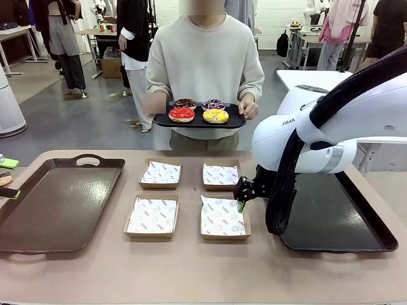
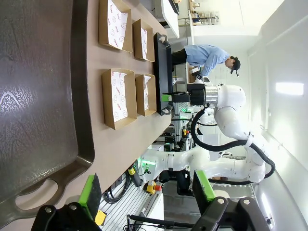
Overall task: Individually package the donuts and arrange them on the tray.
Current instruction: Pick up one Paper togo box.
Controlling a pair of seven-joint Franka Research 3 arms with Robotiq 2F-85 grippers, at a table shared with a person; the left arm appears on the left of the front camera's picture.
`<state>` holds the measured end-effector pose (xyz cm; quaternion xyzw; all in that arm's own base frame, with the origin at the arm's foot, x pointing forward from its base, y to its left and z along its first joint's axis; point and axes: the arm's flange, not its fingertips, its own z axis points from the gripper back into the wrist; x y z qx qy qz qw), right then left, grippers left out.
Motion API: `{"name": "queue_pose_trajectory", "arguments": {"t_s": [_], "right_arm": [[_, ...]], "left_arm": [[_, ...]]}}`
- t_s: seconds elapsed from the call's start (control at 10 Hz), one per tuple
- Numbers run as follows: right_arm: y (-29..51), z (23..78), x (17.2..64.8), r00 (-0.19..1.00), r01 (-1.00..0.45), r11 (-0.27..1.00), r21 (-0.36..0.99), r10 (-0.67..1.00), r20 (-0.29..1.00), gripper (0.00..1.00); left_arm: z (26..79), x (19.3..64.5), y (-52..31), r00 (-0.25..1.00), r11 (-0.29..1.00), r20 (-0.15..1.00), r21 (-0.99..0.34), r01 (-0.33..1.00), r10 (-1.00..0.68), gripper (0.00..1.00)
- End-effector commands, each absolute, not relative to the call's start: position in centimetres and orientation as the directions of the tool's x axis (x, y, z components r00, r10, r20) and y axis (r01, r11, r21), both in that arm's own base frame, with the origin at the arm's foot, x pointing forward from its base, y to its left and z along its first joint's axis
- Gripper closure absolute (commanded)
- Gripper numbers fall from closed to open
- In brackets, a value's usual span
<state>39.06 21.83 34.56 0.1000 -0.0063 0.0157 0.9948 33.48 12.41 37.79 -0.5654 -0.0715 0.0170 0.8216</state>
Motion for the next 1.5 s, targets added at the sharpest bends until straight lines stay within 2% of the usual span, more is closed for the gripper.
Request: {"name": "queue_pose_trajectory", "arguments": {"t_s": [0.0, 0.4, 0.8, 1.1, 1.2, 1.4], "right_arm": [[22.8, 34.9, 38.5, 1.000, -0.016, 0.986, 0.166, 0.013, 0.019, 0.00], [26.2, 33.9, 39.8, 0.999, 0.037, 0.999, 0.039, -0.036, -0.036, 0.00], [27.7, 32.7, 41.4, 0.999, 0.031, 0.999, 0.012, -0.030, -0.036, 0.00], [27.8, 32.8, 41.5, 0.999, 0.020, 1.000, 0.010, -0.020, -0.025, 0.90], [27.8, 32.8, 41.5, 0.999, 0.020, 1.000, 0.004, -0.020, -0.030, 1.00], [27.7, 32.9, 41.4, 0.999, 0.016, 1.000, -0.001, -0.016, -0.036, 1.00]], "left_arm": [[37.9, 33.4, 12.5, 0.990, 0.354, 0.099, -0.934, 0.055, 0.105, 0.00], [37.9, 33.4, 12.5, 0.990, 0.354, 0.099, -0.934, 0.055, 0.105, 0.00], [37.9, 33.4, 12.5, 0.990, 0.354, 0.099, -0.934, 0.055, 0.105, 0.00], [37.9, 33.4, 12.5, 0.990, 0.354, 0.099, -0.934, 0.055, 0.105, 0.00], [37.9, 33.4, 12.5, 0.990, 0.354, 0.099, -0.934, 0.055, 0.105, 0.00], [37.9, 33.4, 12.5, 0.990, 0.354, 0.099, -0.934, 0.055, 0.105, 0.00]]}}
